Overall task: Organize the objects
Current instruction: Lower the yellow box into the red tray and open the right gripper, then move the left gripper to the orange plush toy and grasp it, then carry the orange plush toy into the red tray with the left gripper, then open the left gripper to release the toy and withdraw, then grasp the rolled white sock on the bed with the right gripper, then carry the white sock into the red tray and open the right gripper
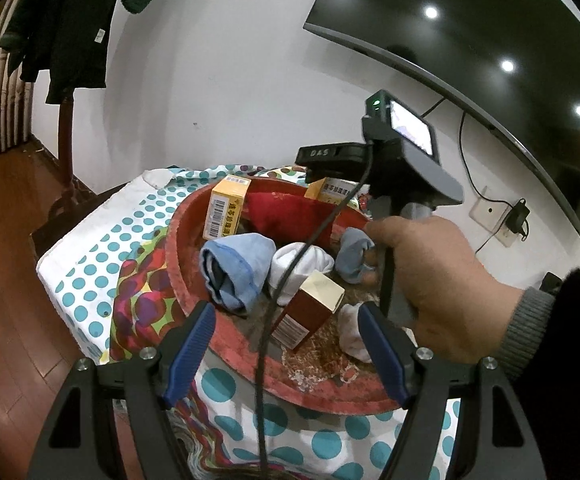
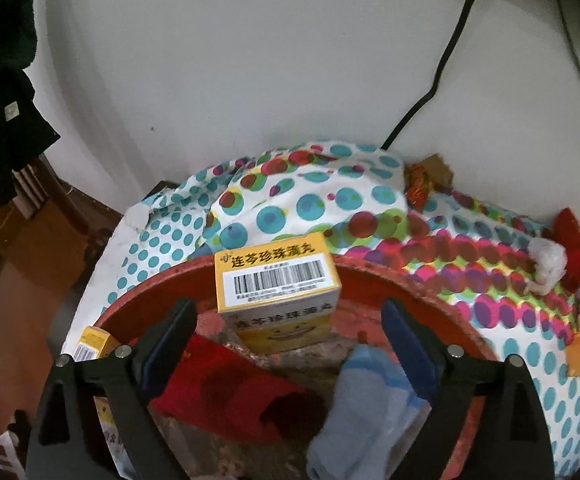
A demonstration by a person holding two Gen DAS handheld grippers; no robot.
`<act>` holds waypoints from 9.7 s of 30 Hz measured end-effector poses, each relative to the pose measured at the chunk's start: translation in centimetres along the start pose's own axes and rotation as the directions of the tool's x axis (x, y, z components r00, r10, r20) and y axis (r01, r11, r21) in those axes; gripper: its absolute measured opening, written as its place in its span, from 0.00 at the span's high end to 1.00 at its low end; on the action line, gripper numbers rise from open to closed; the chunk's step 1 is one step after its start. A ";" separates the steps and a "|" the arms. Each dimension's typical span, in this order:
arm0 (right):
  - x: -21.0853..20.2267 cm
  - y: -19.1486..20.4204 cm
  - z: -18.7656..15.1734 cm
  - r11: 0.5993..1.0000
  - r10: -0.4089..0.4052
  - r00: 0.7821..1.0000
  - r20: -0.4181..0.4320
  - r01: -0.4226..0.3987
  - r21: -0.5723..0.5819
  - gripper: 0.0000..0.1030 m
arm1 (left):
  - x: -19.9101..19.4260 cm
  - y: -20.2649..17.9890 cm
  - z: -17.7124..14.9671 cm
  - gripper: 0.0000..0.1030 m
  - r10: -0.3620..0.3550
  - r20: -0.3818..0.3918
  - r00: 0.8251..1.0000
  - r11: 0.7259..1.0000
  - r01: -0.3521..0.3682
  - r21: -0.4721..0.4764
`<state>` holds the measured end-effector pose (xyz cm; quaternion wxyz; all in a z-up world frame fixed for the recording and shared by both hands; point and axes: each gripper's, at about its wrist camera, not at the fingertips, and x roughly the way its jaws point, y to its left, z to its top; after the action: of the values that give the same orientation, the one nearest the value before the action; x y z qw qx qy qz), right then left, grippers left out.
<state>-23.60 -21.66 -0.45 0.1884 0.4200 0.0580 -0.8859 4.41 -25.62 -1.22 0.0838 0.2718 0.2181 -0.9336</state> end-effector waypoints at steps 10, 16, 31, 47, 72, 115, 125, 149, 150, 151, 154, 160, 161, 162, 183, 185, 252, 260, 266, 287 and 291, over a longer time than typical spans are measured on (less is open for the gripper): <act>-6.1 -7.7 -1.3 0.997 -0.061 0.992 0.112 0.054 0.059 0.01 | -0.2 -1.2 -0.3 0.26 0.000 0.016 1.000 0.999 -0.001 0.051; -8.8 -17.6 -4.6 0.975 -0.162 0.980 0.115 0.141 0.171 0.01 | -0.2 -2.5 -0.7 0.26 -0.007 0.012 1.000 0.994 0.006 0.107; -12.7 -40.7 -15.9 0.863 -0.348 0.937 0.035 0.306 0.401 0.01 | 1.2 -11.6 -4.9 0.26 -0.111 -0.074 0.991 0.912 0.131 0.388; -13.3 -46.7 -20.0 0.787 -0.209 0.973 0.097 0.108 0.608 0.00 | 11.9 -29.5 -4.2 0.26 -0.190 -0.190 0.963 0.801 0.264 0.537; -14.4 -46.9 -20.5 0.781 -0.196 0.966 0.171 0.048 0.623 0.00 | 26.6 -36.8 -3.3 0.51 0.011 -0.229 0.973 0.823 0.121 0.555; -14.4 -46.9 -20.4 0.776 -0.192 0.967 0.169 0.044 0.630 0.00 | 9.2 -23.5 6.0 0.56 -0.003 -0.055 0.998 0.850 0.031 0.526; -14.5 -46.9 -20.4 0.776 -0.191 0.967 0.170 0.043 0.629 0.00 | 8.1 -11.1 10.3 0.55 0.090 -0.108 0.990 0.923 -0.042 0.383; -14.6 -46.8 -20.5 0.775 -0.192 0.967 0.168 0.044 0.631 0.00 | 15.8 -9.6 4.9 0.55 0.183 -0.247 0.952 0.909 -0.068 0.411; -14.6 -46.8 -20.5 0.775 -0.192 0.967 0.169 0.044 0.631 0.00 | 15.9 -9.5 4.9 0.55 0.185 -0.252 0.950 0.911 -0.069 0.406; -14.6 -46.8 -20.5 0.775 -0.192 0.967 0.169 0.044 0.630 0.00 | 15.9 -9.5 5.0 0.55 0.193 -0.241 0.951 0.909 -0.082 0.408; -14.6 -46.6 -20.5 0.777 -0.190 0.967 0.168 0.044 0.628 0.00 | 16.2 -9.6 5.4 0.55 0.211 -0.232 0.950 0.901 -0.097 0.423; -14.6 -46.6 -20.5 0.777 -0.191 0.967 0.169 0.044 0.628 0.00 | 17.2 -8.2 6.9 0.55 0.256 -0.234 0.938 0.921 -0.163 0.353; -14.6 -46.6 -20.5 0.776 -0.191 0.967 0.168 0.044 0.629 0.00 | 17.2 -7.9 7.1 0.55 0.264 -0.240 0.934 0.926 -0.175 0.335; -14.6 -46.6 -20.5 0.776 -0.190 0.967 0.167 0.044 0.629 0.00 | 17.3 -7.7 7.0 0.55 0.273 -0.243 0.931 0.925 -0.185 0.332; -14.6 -46.5 -20.4 0.777 -0.189 0.968 0.167 0.043 0.628 0.00 | 17.0 -9.2 4.9 0.47 0.277 -0.249 0.928 0.904 -0.164 0.395; -14.6 -46.5 -20.4 0.777 -0.189 0.968 0.166 0.044 0.629 0.00 | 16.9 -9.3 4.8 0.46 0.282 -0.240 0.929 0.899 -0.169 0.404; -6.5 -29.7 -6.3 0.942 -0.306 0.952 -0.004 0.304 0.142 0.72 | -1.7 -6.3 -3.7 0.21 -0.107 -0.011 0.994 0.964 0.106 0.244; -10.9 -24.4 -6.8 0.967 -0.244 0.968 0.062 0.238 0.088 0.72 | -2.4 -7.3 -4.2 0.21 -0.089 0.008 0.996 0.954 0.083 0.288; -12.8 -19.6 -7.5 0.977 -0.211 0.973 0.097 0.208 0.039 0.72 | -2.6 -7.1 -4.1 0.21 -0.089 0.005 0.996 0.958 0.084 0.273; -11.9 -10.0 -9.4 0.994 -0.107 0.991 0.080 0.109 -0.015 0.71 | -2.9 -7.2 -4.1 0.21 -0.078 0.008 0.997 0.957 0.073 0.279; -11.0 -9.4 -10.0 0.994 -0.103 0.993 0.063 0.104 -0.019 0.71 | -2.7 -7.3 -4.2 0.21 -0.076 0.003 0.997 0.957 0.072 0.281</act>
<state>-13.69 -7.24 1.03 0.1485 0.3866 0.0837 -0.9064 6.66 -17.16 -0.28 0.0111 0.2661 0.0928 -0.9594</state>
